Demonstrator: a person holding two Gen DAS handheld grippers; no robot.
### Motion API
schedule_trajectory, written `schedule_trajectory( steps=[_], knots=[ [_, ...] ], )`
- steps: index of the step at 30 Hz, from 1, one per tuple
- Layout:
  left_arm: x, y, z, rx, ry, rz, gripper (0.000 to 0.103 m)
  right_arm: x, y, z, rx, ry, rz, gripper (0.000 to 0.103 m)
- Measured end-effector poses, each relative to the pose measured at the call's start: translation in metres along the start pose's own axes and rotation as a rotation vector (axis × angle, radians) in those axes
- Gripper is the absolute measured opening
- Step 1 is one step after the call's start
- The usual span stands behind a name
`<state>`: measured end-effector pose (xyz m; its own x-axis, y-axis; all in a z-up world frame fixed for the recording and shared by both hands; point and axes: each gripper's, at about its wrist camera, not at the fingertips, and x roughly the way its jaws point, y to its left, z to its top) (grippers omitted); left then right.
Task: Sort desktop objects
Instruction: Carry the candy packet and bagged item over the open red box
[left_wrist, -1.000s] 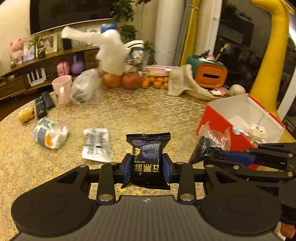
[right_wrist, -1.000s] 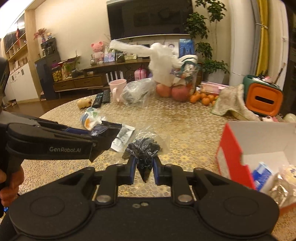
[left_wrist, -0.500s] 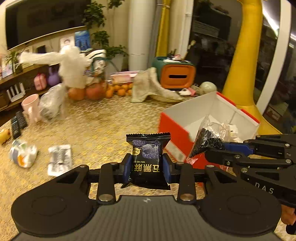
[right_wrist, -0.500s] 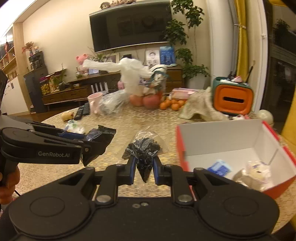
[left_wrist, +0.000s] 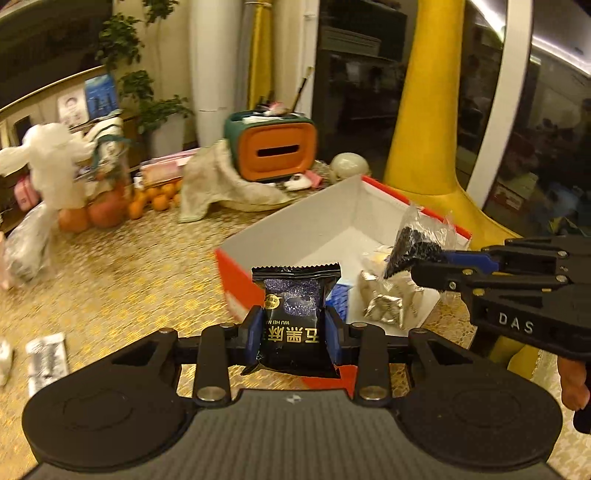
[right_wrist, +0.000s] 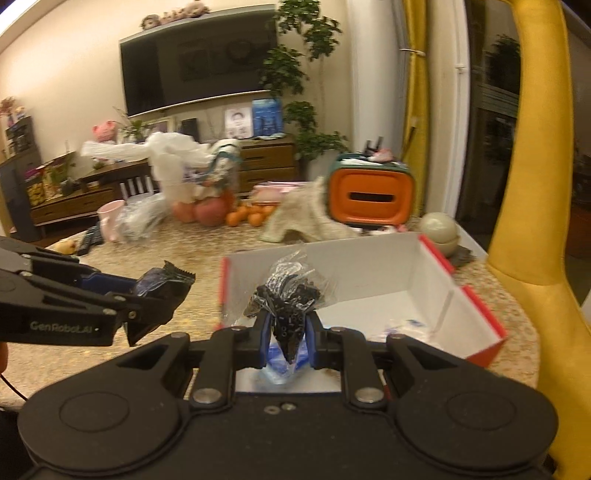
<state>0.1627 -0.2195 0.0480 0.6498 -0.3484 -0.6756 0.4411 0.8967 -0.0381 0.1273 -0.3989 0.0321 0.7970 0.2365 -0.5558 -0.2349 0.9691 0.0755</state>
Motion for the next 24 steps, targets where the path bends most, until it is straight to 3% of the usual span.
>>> schedule_trajectory(
  steps=[12, 24],
  knots=[
    [0.076, -0.035, 0.021, 0.077, 0.072, -0.019, 0.033, 0.037, -0.052, 0.0, 0.018, 0.051, -0.074, 0.018],
    [0.137, -0.036, 0.037, 0.083, 0.16, -0.006, 0.033, 0.097, -0.082, 0.008, 0.063, 0.145, -0.093, 0.018]
  ],
)
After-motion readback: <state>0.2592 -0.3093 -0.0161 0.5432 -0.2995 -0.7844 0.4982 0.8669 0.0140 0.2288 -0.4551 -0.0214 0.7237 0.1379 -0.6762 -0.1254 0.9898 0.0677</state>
